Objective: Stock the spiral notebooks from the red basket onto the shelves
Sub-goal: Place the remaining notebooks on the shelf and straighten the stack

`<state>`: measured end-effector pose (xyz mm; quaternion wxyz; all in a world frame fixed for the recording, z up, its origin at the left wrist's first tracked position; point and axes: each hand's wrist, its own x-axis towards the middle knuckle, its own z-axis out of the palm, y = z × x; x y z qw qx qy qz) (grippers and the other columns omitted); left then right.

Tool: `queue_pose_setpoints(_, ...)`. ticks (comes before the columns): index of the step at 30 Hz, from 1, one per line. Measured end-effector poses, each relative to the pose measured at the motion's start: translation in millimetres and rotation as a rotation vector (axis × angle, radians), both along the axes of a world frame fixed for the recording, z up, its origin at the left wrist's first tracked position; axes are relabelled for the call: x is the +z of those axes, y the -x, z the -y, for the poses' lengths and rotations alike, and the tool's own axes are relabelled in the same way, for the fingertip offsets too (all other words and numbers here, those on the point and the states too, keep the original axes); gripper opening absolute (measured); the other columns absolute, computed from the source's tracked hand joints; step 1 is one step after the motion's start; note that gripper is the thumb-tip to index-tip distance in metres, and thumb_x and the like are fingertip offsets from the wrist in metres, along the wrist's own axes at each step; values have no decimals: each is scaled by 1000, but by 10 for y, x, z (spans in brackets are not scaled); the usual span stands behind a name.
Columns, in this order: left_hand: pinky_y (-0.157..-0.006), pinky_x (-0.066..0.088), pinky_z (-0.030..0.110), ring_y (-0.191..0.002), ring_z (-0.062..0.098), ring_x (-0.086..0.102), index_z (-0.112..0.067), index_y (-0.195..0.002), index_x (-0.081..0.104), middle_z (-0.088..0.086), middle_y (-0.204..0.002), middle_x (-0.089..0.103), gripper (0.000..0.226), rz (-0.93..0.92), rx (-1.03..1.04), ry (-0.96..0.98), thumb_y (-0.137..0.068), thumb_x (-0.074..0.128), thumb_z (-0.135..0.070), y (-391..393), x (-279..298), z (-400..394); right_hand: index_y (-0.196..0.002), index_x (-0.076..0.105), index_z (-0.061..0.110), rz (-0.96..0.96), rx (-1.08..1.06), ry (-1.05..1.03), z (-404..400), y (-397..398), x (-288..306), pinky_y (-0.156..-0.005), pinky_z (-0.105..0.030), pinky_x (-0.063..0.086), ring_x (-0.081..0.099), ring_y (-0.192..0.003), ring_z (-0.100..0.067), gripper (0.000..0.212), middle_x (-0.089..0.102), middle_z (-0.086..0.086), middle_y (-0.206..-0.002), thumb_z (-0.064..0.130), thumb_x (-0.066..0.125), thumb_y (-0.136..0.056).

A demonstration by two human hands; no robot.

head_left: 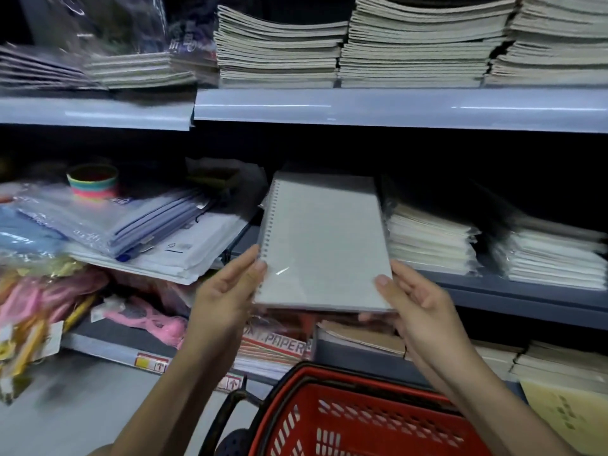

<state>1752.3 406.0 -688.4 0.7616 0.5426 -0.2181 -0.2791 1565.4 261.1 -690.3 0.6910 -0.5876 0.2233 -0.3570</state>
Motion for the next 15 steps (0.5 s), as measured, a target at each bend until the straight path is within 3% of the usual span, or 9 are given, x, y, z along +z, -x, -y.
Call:
queue_pose_setpoints(2,-74,59,41,-92,32,71,-15,-131,64,15,-118,73,48,-6,16,7,-84,69,-24,-149,101,138,-126,66,17,11,0,-43,118,-183,85,-71,-30,61,75,-83,-21,29,77,-2,-111,9,52,-101)
queue_pose_setpoints(5,-89,57,40,-102,26,71,-9,-128,65,12,-115,75,38,-58,13,32,-91,67,-18,-382,223,325,-109,69,12,19,-47,-161,252,-442,157,-79,-35,61,75,-73,-19,16,78,-3,-103,9,56,-100)
queue_pose_setpoints(7,-96,53,42,-102,23,71,-9,-127,66,8,-112,76,37,-79,60,-4,-91,69,-16,-515,282,432,-113,65,8,-21,-51,-229,324,-586,144,-82,-36,61,75,-70,-18,15,77,-3,-104,10,60,-99)
queue_pose_setpoints(10,-96,54,33,-98,13,73,-11,-128,65,4,-107,78,37,-58,115,33,-91,68,-12,-537,350,488,-131,56,0,2,-21,-246,393,-675,107,-81,-35,62,77,-76,-19,38,75,-8,-111,12,64,-96)
queue_pose_setpoints(13,-93,56,28,-105,8,71,-20,-133,61,-6,-115,75,50,173,100,-58,-84,75,-19,-384,326,339,-139,44,16,-2,-38,-186,410,-562,17,-94,-44,57,76,-91,-23,71,71,-5,-117,26,79,-77)
queue_pose_setpoints(15,-89,59,29,-99,5,73,-24,-132,61,-12,-104,77,52,336,119,-152,-83,77,-16,-290,256,240,-135,44,17,-59,-46,-56,385,-457,-93,-96,-50,55,74,-98,-25,80,73,-6,-115,27,82,-65)
